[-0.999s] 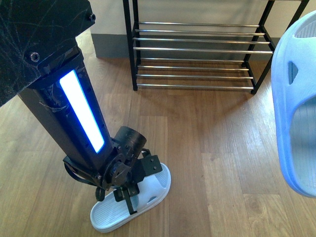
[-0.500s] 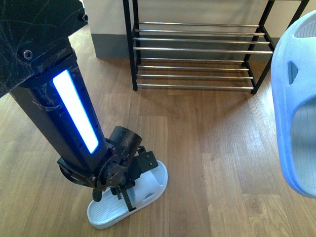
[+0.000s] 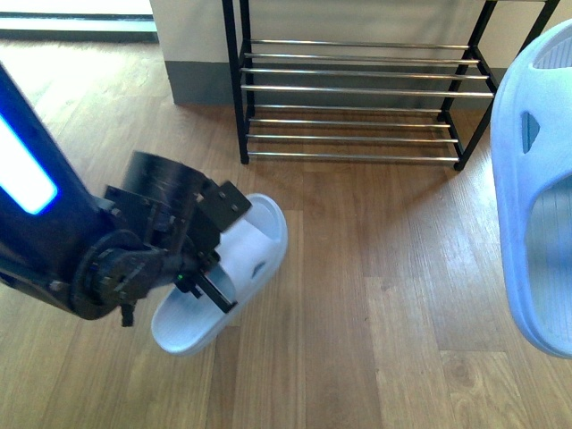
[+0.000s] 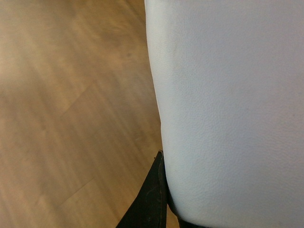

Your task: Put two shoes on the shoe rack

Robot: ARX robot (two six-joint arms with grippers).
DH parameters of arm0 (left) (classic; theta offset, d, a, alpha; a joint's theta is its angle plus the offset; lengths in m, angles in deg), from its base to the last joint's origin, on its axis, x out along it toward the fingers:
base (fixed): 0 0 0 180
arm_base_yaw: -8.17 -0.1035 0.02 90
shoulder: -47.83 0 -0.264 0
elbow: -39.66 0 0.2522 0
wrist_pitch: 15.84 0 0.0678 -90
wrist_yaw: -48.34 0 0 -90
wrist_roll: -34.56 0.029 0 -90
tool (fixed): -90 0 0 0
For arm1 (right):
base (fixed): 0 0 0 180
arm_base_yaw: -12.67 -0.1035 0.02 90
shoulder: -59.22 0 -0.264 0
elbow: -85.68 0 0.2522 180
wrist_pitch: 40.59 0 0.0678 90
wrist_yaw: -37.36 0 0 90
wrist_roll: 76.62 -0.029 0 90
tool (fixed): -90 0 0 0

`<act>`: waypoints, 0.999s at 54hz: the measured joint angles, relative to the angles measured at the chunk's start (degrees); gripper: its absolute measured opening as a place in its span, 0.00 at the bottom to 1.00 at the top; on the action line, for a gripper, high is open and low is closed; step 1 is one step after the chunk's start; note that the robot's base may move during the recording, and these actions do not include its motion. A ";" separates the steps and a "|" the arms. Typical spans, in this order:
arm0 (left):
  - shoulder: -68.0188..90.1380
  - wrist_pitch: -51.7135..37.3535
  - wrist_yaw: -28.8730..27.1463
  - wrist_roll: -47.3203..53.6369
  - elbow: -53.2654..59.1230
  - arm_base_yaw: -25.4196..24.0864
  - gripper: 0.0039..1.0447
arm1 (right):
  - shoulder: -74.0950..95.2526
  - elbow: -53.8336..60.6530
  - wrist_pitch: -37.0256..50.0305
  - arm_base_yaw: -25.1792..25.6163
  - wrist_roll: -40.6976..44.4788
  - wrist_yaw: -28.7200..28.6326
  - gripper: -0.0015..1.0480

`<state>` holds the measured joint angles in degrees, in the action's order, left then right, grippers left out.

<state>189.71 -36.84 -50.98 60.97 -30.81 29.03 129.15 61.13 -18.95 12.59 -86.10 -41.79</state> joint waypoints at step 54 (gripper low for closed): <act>-106.49 32.13 -4.44 -18.32 42.82 -14.56 0.01 | 0.00 0.00 0.00 -0.02 0.00 0.00 0.01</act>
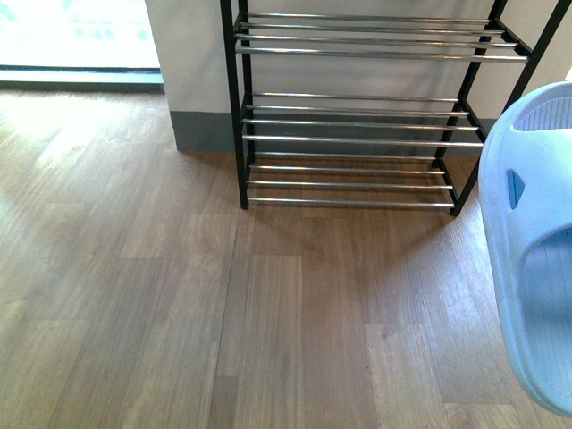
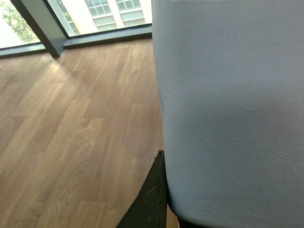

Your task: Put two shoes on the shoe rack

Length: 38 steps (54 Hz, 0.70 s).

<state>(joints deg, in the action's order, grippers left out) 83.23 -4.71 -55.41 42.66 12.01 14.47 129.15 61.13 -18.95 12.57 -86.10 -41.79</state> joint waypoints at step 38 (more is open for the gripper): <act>0.11 0.04 0.02 -0.07 0.02 -0.02 0.01 | -0.02 0.00 0.00 0.00 0.00 -0.02 0.01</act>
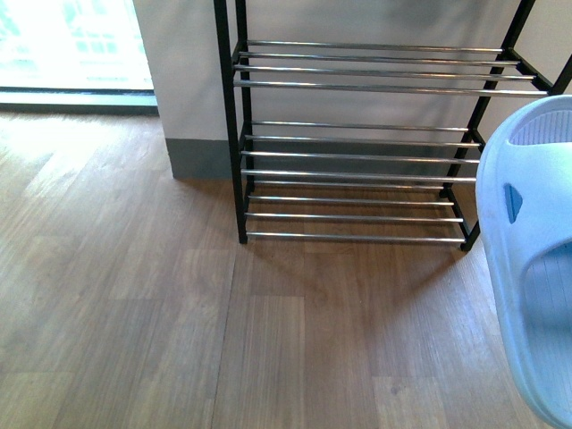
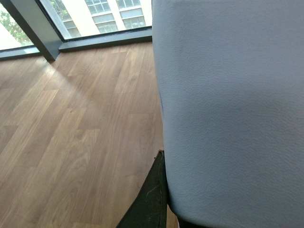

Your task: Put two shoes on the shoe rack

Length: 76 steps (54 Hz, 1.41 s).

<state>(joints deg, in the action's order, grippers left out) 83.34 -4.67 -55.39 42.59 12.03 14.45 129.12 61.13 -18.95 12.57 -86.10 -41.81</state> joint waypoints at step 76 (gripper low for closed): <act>0.11 0.04 0.00 -0.02 0.09 -0.09 0.01 | 0.00 0.07 -0.07 -0.02 0.00 -0.11 0.01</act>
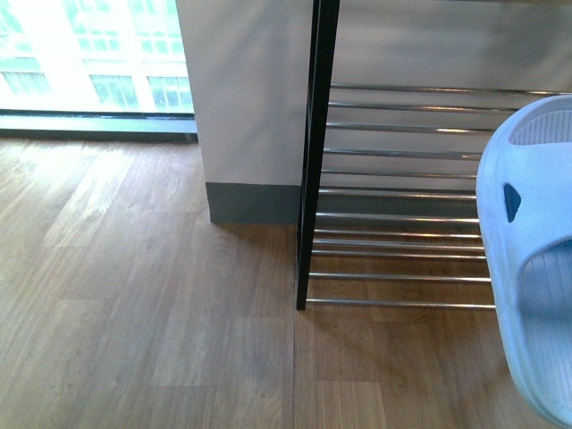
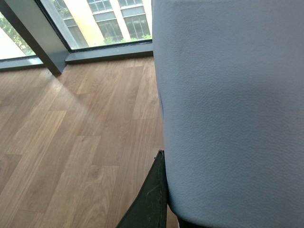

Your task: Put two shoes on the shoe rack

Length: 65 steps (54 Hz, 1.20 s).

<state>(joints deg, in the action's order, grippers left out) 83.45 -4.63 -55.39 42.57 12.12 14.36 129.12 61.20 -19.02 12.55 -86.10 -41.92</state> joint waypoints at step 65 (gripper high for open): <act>0.00 0.00 0.00 0.00 0.00 0.02 0.01 | 1.25 0.81 13.25 0.02 0.48 -3.61 0.01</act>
<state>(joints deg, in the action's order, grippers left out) 83.45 -4.63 -55.39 42.57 12.12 14.38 130.37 62.00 -5.77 12.57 -85.62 -45.53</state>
